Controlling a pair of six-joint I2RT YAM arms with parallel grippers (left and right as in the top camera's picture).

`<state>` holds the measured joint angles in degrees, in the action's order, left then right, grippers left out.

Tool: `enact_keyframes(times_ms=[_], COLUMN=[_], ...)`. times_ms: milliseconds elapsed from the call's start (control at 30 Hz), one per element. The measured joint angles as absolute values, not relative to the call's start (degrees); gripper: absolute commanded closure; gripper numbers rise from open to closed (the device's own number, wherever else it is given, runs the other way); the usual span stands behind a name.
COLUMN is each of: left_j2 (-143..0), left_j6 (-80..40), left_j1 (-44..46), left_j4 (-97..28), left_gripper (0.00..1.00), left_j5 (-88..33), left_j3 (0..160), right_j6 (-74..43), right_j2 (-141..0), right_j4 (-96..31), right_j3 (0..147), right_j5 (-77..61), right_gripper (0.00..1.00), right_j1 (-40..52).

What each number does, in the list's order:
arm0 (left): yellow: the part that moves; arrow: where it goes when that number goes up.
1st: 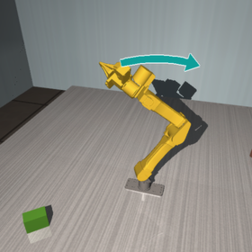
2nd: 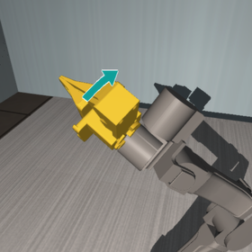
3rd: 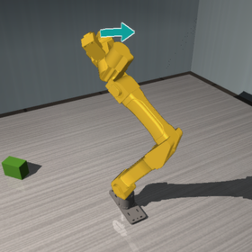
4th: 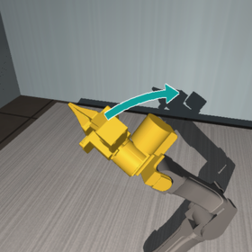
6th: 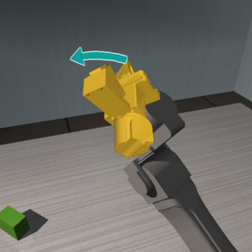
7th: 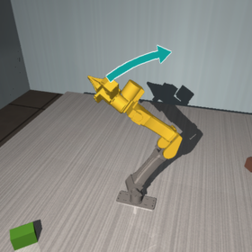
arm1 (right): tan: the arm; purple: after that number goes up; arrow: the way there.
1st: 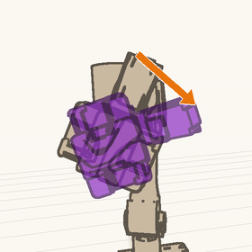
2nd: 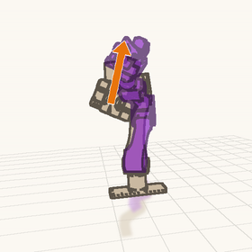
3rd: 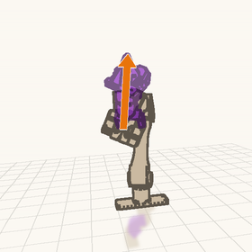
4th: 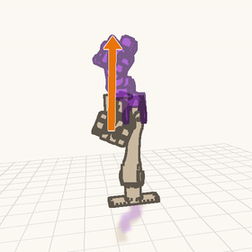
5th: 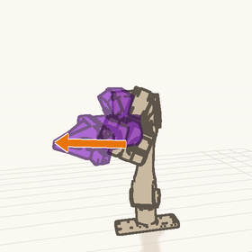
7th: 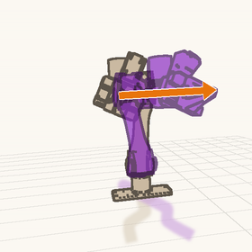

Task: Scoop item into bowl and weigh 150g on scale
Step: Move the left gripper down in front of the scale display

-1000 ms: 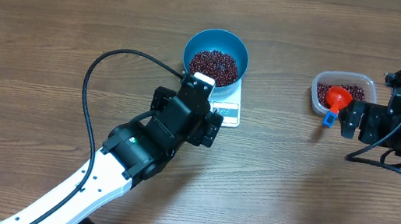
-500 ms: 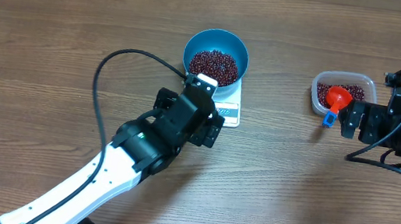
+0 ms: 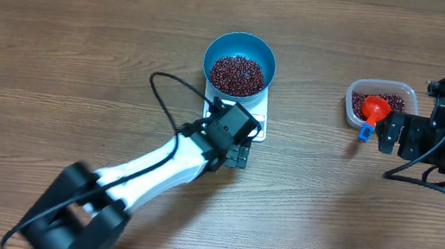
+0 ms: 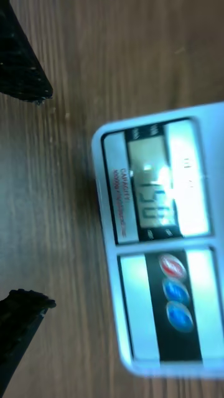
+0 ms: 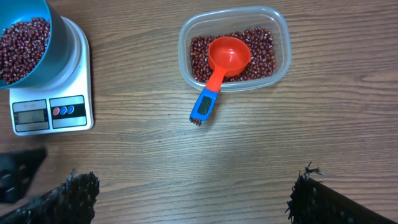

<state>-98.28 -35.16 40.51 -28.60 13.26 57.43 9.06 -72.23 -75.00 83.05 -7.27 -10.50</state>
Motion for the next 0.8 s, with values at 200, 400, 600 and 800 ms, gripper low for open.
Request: enact_keyframes(times_ms=[200,400,600,800], left_j2=[-100.40,-100.42,-100.42,-100.42], left_j6=[-40.03,-41.34,-41.89,-41.91], left_j1=[40.51,40.51,40.51,40.51], left_j4=[-27.11,-27.16,-27.09,-27.09], left_gripper=[0.00,0.00,0.00,0.00], left_j5=[13.10,13.54,13.72,13.74], left_j3=[57.34,57.34,57.34,57.34], right_j6=[9.04,9.04,9.06,9.02], right_j2=[-72.23,-72.23,-72.23,-72.23], right_j4=[-74.98,-74.98,-75.02,-74.98], right_j3=[83.05,83.05,83.05,83.05], right_j5=[-7.27,-7.27,-7.29,-7.27], right_gripper=[0.00,0.00,0.00,0.00], right_j1=[-10.50,-10.50,-10.50,-10.50])
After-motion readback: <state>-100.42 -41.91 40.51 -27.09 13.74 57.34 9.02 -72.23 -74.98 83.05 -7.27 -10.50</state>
